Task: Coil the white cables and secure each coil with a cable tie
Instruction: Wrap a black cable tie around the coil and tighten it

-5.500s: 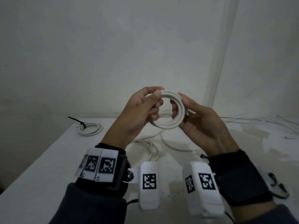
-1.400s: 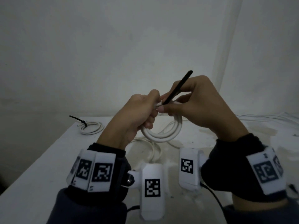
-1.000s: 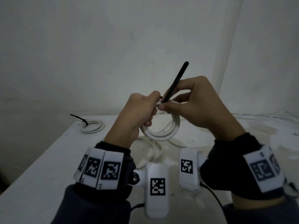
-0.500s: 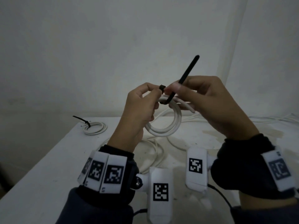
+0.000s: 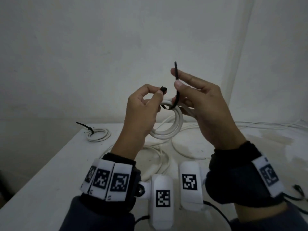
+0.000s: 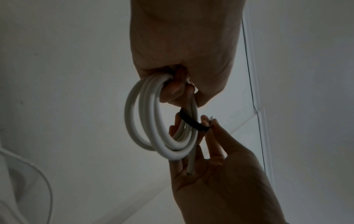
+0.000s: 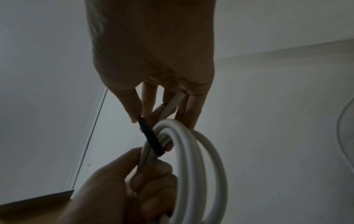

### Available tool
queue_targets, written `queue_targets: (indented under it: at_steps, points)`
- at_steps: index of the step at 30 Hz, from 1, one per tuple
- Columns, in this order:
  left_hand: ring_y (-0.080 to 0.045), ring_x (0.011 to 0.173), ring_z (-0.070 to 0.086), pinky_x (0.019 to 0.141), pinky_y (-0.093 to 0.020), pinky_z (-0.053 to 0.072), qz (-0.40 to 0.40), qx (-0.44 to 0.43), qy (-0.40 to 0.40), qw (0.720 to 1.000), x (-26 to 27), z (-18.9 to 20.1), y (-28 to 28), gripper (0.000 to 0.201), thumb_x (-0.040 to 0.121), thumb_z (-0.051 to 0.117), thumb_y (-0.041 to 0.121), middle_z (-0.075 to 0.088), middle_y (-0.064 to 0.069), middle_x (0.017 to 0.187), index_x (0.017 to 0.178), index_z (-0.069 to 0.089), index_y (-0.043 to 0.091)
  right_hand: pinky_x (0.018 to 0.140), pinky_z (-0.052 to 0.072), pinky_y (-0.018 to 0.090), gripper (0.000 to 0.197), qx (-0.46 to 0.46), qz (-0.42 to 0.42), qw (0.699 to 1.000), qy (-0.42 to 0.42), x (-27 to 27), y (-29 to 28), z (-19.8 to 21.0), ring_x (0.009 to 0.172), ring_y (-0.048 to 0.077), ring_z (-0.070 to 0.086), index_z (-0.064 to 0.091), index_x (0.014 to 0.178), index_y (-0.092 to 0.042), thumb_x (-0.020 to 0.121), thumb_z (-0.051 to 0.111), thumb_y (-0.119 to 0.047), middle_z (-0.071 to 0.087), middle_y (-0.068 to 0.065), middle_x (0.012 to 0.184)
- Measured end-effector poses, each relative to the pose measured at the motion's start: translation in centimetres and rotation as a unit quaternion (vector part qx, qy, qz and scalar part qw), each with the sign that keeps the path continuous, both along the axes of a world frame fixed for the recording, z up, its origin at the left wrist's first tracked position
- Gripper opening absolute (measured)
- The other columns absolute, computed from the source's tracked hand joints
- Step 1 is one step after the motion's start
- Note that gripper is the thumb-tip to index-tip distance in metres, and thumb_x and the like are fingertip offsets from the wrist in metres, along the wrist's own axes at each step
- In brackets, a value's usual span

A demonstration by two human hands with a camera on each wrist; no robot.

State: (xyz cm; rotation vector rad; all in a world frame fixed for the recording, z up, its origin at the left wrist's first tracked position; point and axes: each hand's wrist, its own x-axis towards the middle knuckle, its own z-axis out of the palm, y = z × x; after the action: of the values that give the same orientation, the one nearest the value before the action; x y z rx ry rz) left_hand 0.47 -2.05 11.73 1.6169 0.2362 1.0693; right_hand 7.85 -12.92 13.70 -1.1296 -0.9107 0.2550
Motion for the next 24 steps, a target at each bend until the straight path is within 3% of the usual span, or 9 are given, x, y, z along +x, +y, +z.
queue_targets:
  at_steps: [4, 7, 10, 14, 18, 22, 24]
  points:
    - [-0.007, 0.043, 0.028, 0.042, -0.02, 0.025, 0.011, 0.01, -0.006, 1.0, 0.02, -0.16, 0.17, 0.012, 0.093, 0.055, 0.016, 0.04, 0.008, 0.046, 0.085, 0.063, 0.015, 0.07, 0.048, 0.025, 0.023, -0.01, 0.022, 0.999, 0.041, 0.22, 0.36, -0.21, 0.067, 0.012, 0.058, 0.074, 0.103, -0.019, 0.089, 0.058, -0.011, 0.057, -0.009, 0.055]
    - [-0.011, 0.047, 0.027, 0.043, -0.022, 0.023, 0.016, 0.015, -0.012, 1.0, 0.03, -0.27, 0.18, 0.016, 0.094, 0.055, 0.017, 0.039, 0.004, 0.049, 0.08, 0.061, 0.019, 0.072, 0.05, 0.025, 0.024, -0.015, 0.025, 0.999, 0.046, 0.25, 0.42, -0.33, 0.075, 0.017, 0.063, 0.076, 0.1, -0.015, 0.086, 0.059, -0.006, 0.067, -0.001, 0.068]
    - [-0.011, 0.046, 0.026, 0.043, -0.022, 0.023, 0.017, 0.012, -0.02, 1.0, -0.1, -0.2, 0.24, 0.016, 0.094, 0.054, 0.017, 0.04, 0.008, 0.046, 0.079, 0.06, 0.02, 0.067, 0.052, 0.022, 0.03, -0.002, 0.03, 0.999, 0.045, 0.2, 0.35, -0.27, 0.079, 0.018, 0.068, 0.071, 0.109, -0.015, 0.085, 0.062, -0.001, 0.071, 0.009, 0.078]
    - [-0.011, 0.046, 0.026, 0.043, -0.021, 0.023, 0.016, 0.012, -0.018, 1.0, -0.06, -0.23, 0.26, 0.015, 0.094, 0.054, 0.016, 0.04, 0.011, 0.044, 0.082, 0.061, 0.019, 0.066, 0.051, 0.022, 0.043, 0.01, 0.028, 1.0, 0.005, 0.32, 0.16, -0.33, 0.076, 0.02, 0.065, 0.063, 0.12, -0.024, 0.085, 0.063, 0.001, 0.062, 0.006, 0.067]
    - [-0.009, 0.045, 0.025, 0.042, -0.02, 0.024, 0.008, 0.012, -0.017, 1.0, -0.08, -0.25, 0.16, 0.016, 0.094, 0.053, 0.017, 0.04, 0.012, 0.042, 0.08, 0.06, 0.02, 0.069, 0.052, 0.023, 0.038, 0.002, 0.031, 0.999, -0.01, 0.48, 0.01, -0.29, 0.08, 0.021, 0.065, 0.07, 0.111, -0.023, 0.085, 0.06, 0.003, 0.06, 0.0, 0.061]
    - [-0.009, 0.044, 0.026, 0.043, -0.02, 0.026, 0.014, 0.016, -0.018, 1.0, -0.06, -0.29, 0.18, 0.014, 0.094, 0.054, 0.017, 0.043, 0.012, 0.041, 0.081, 0.06, 0.018, 0.074, 0.055, 0.022, 0.022, -0.002, 0.013, 1.0, -0.021, -0.04, 0.33, -0.39, 0.079, 0.013, 0.068, 0.072, 0.103, -0.023, 0.09, 0.062, -0.008, 0.073, 0.0, 0.081]
    - [-0.008, 0.044, 0.027, 0.043, -0.02, 0.026, 0.014, 0.015, -0.018, 1.0, -0.05, -0.26, 0.16, 0.016, 0.094, 0.054, 0.017, 0.043, 0.012, 0.041, 0.079, 0.058, 0.019, 0.07, 0.053, 0.018, 0.017, 0.003, -0.005, 0.999, -0.033, -0.26, 0.53, -0.47, 0.077, 0.008, 0.069, 0.074, 0.097, -0.018, 0.09, 0.062, -0.009, 0.075, -0.004, 0.081]
